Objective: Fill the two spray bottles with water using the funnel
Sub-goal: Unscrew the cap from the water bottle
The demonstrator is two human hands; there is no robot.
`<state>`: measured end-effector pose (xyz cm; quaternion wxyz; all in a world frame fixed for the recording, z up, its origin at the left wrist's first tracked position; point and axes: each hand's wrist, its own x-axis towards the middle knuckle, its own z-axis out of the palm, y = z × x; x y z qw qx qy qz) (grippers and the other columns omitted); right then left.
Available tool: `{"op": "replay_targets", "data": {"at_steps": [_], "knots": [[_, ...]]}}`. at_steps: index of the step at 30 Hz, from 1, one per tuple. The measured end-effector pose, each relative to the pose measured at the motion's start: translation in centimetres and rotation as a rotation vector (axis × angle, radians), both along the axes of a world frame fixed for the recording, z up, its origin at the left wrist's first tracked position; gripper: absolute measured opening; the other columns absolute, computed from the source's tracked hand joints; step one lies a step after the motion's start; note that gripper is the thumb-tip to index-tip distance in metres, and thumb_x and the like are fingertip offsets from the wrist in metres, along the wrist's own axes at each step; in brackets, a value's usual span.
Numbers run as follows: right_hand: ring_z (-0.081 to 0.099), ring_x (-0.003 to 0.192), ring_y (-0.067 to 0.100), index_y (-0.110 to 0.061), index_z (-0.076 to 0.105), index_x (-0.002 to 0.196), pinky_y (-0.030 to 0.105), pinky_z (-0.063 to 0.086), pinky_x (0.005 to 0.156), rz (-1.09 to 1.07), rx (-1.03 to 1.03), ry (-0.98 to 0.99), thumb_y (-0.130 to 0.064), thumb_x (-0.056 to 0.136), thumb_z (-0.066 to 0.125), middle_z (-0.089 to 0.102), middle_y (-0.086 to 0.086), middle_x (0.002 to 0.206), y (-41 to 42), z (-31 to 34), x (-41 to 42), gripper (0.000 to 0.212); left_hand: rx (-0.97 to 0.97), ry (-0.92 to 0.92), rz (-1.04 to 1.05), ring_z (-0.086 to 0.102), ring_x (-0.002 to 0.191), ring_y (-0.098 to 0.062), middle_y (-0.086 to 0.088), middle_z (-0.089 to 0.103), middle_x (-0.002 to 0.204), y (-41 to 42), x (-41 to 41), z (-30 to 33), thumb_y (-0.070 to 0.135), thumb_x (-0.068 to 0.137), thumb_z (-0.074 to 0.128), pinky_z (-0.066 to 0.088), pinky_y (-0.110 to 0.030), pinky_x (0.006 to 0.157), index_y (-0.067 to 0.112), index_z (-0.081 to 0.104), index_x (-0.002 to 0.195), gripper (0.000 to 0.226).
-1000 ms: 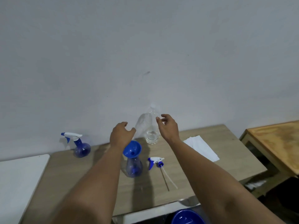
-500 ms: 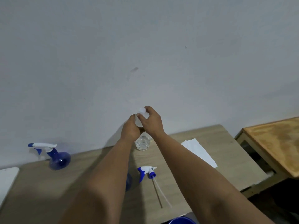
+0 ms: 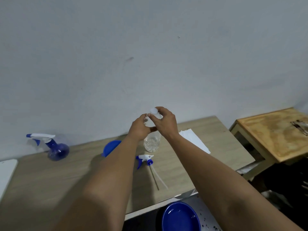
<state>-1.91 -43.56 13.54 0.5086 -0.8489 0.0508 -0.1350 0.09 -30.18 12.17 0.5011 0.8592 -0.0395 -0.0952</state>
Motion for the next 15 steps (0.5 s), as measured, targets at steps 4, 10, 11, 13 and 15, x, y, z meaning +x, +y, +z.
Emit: {"op": "replay_targets", "data": {"at_steps": [4,10,11,13,15], "knots": [[0.066,0.109,0.008,-0.026,0.070,0.111,0.028,0.054,0.091,-0.012,-0.035,0.000,-0.049,0.082,0.083,0.073,-0.012,0.110,0.1,0.6,-1.4,0.039,0.023,0.040,0.006,0.056,0.126,-0.016,0.004,0.056,0.140,0.5,-1.7,0.1,0.042,0.070,0.089,0.046,-0.036,0.104,0.030,0.049,0.140,0.082],[0.066,0.102,0.011,-0.022,0.068,0.098,0.029,0.053,0.085,0.033,-0.025,-0.019,-0.045,0.086,0.081,0.072,-0.010,0.098,0.9,0.7,-1.5,0.029,0.051,0.067,0.013,0.057,0.124,-0.017,0.004,0.056,0.139,1.4,-2.2,0.2,0.043,0.072,0.088,0.047,-0.035,0.104,0.024,0.043,0.148,0.090],[0.066,0.102,0.011,-0.021,0.069,0.100,0.029,0.054,0.086,0.048,-0.016,-0.017,-0.043,0.087,0.080,0.072,-0.010,0.099,0.8,0.6,-1.4,0.028,0.054,0.068,0.009,0.057,0.125,-0.017,0.004,0.056,0.139,1.4,-2.1,0.2,0.044,0.072,0.087,0.047,-0.035,0.104,0.023,0.042,0.148,0.091],[0.069,0.103,0.012,-0.019,0.072,0.106,0.031,0.055,0.091,0.102,0.022,-0.002,-0.039,0.088,0.080,0.075,-0.009,0.103,0.2,0.6,-1.0,0.028,0.057,0.066,0.006,0.056,0.127,-0.017,0.004,0.055,0.140,1.3,-2.0,0.1,0.045,0.072,0.087,0.046,-0.036,0.105,0.023,0.040,0.150,0.093],[0.070,0.104,0.012,-0.017,0.075,0.112,0.032,0.055,0.095,0.175,0.059,0.015,-0.033,0.091,0.078,0.077,-0.007,0.106,-0.5,0.8,-0.5,0.027,0.051,0.060,0.005,0.055,0.128,-0.018,0.004,0.055,0.141,1.3,-1.8,0.0,0.045,0.073,0.087,0.046,-0.037,0.106,0.023,0.040,0.150,0.093]]}}
